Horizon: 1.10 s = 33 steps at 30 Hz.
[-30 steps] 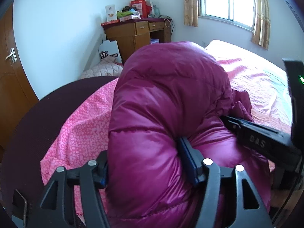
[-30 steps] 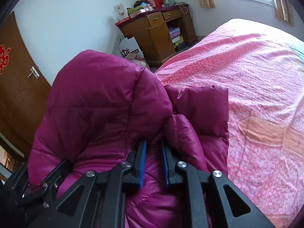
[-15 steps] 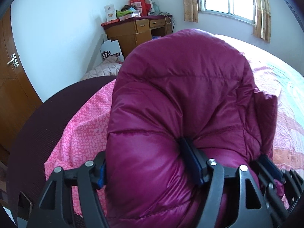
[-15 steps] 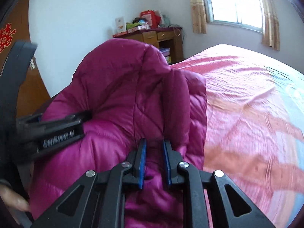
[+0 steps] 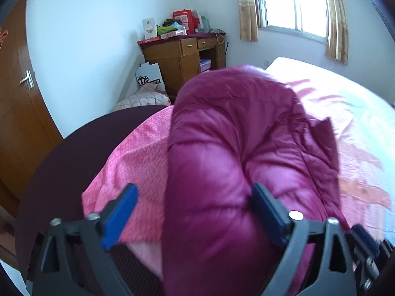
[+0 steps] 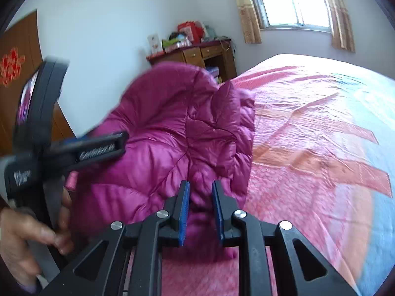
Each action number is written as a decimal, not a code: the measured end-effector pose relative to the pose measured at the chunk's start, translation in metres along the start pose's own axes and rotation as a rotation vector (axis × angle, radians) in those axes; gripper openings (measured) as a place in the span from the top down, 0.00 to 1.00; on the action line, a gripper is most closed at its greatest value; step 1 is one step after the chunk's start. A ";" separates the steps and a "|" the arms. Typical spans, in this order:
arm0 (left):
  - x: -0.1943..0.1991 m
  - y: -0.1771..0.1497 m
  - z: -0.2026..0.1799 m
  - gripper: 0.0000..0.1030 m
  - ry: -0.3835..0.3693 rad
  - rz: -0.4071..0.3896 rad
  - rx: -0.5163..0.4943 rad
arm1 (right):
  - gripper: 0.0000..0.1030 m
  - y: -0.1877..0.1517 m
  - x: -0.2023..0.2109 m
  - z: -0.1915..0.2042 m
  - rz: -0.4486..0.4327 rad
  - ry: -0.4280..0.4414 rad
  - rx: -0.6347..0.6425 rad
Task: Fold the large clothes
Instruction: 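Lower the folded jacket onto the pink cloth and open both grippers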
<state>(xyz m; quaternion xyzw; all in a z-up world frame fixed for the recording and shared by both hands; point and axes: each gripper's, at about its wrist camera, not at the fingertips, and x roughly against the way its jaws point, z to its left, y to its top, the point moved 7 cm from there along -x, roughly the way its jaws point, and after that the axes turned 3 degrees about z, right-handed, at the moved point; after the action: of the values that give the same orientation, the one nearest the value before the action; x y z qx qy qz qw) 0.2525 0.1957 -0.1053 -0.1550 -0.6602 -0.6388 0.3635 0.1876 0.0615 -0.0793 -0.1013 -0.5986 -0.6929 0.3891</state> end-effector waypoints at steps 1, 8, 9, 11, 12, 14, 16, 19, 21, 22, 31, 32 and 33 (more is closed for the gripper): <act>0.010 -0.004 0.005 0.03 -0.016 -0.005 0.011 | 0.80 0.000 0.010 -0.001 -0.012 0.009 -0.014; 0.056 -0.029 0.018 0.01 -0.004 -0.058 -0.017 | 0.51 0.009 0.083 0.008 -0.146 0.035 -0.047; 0.061 -0.030 0.018 0.00 0.003 -0.069 -0.019 | 0.39 0.010 0.094 0.010 -0.165 0.031 -0.046; 0.070 -0.025 0.017 0.00 0.015 -0.085 -0.004 | 0.35 0.020 0.105 0.018 -0.195 0.026 -0.040; 0.075 -0.023 0.014 0.00 0.007 -0.089 -0.004 | 0.35 0.022 0.110 0.020 -0.203 0.025 -0.035; 0.088 -0.016 0.007 0.00 -0.010 -0.120 -0.029 | 0.35 0.028 0.124 0.021 -0.224 -0.001 -0.014; 0.101 -0.015 0.000 0.00 0.013 -0.162 -0.055 | 0.35 0.031 0.133 0.022 -0.251 -0.029 0.001; 0.116 -0.014 -0.006 0.00 0.042 -0.188 -0.073 | 0.34 0.036 0.151 0.020 -0.295 -0.053 -0.006; 0.124 -0.013 -0.008 0.00 0.048 -0.197 -0.070 | 0.32 0.039 0.160 0.017 -0.321 -0.056 -0.018; 0.128 -0.013 -0.008 0.00 0.043 -0.207 -0.067 | 0.32 0.040 0.164 0.016 -0.332 -0.055 -0.026; 0.160 -0.010 -0.010 0.00 -0.026 -0.255 0.017 | 0.29 0.045 0.194 0.018 -0.411 -0.086 -0.013; 0.163 -0.009 -0.009 0.00 -0.035 -0.257 0.029 | 0.27 0.046 0.196 0.019 -0.418 -0.088 -0.009; 0.164 -0.009 -0.010 0.00 -0.041 -0.260 0.033 | 0.26 0.046 0.196 0.019 -0.421 -0.090 -0.004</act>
<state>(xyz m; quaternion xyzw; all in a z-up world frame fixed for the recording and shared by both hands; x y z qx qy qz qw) 0.1363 0.1423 -0.0012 -0.0751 -0.6923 -0.6663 0.2667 0.0787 -0.0019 0.0791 -0.0057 -0.6220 -0.7547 0.2086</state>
